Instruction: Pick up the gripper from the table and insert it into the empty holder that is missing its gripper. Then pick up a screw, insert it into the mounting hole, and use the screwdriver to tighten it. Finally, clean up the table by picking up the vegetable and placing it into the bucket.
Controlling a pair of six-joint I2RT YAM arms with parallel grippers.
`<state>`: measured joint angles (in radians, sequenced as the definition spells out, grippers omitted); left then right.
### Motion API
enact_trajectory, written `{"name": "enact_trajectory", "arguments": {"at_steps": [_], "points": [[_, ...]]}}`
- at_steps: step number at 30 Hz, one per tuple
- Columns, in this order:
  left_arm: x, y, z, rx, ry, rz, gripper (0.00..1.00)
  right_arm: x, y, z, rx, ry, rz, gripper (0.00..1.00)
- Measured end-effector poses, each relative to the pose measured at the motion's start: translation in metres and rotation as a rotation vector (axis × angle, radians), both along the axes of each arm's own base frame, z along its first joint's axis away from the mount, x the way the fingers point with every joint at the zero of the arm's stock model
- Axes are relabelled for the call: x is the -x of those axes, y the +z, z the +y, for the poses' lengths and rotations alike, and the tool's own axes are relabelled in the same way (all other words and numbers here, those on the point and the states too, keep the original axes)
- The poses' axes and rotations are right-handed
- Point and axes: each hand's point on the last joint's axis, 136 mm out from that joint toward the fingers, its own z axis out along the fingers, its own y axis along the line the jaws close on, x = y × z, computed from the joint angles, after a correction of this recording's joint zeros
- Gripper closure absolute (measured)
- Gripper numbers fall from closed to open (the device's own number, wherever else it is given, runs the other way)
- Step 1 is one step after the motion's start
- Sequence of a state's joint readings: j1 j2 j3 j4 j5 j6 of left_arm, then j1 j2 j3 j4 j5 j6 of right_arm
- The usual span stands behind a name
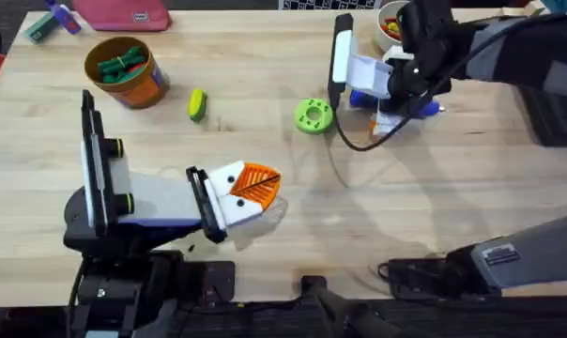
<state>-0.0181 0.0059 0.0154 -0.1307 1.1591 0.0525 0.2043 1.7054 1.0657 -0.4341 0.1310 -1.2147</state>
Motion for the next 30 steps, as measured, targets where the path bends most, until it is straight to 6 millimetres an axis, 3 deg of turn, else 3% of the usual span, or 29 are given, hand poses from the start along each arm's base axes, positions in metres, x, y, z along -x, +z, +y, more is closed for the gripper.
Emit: {"name": "enact_trajectory", "arguments": {"at_steps": [6, 10, 12, 18, 24, 27, 30], "points": [[0.000, 0.000, 0.000, -0.001, 0.000, -0.001, 0.960, -0.019, 0.013, 0.003, -0.010, -0.127, -0.113, 0.009], [0.000, 0.000, 0.000, -0.002, 0.002, -0.003, 0.318, -0.024, 0.043, 0.011, -0.069, -0.241, -0.216, 0.010], [0.000, 0.000, 0.000, 0.000, 0.002, 0.000, 0.054, -0.024, 0.069, 0.015, -0.122, -0.286, -0.281, 0.010], [-0.001, 0.000, 0.000, -0.001, 0.003, 0.000, 0.015, -0.014, 0.148, 0.017, -0.350, -0.462, -0.464, 0.010], [-0.004, 0.001, 0.002, -0.002, 0.025, -0.009, 0.015, 0.011, 0.216, 0.024, -0.696, -0.612, -0.549, 0.008], [-0.013, 0.001, 0.006, 0.010, 0.083, 0.024, 0.015, 0.030, 0.231, 0.025, -0.788, -0.647, -0.535, 0.008], [-0.026, 0.001, 0.013, 0.020, 0.173, 0.049, 0.015, 0.051, 0.229, 0.025, -0.803, -0.672, -0.482, 0.009]]}}
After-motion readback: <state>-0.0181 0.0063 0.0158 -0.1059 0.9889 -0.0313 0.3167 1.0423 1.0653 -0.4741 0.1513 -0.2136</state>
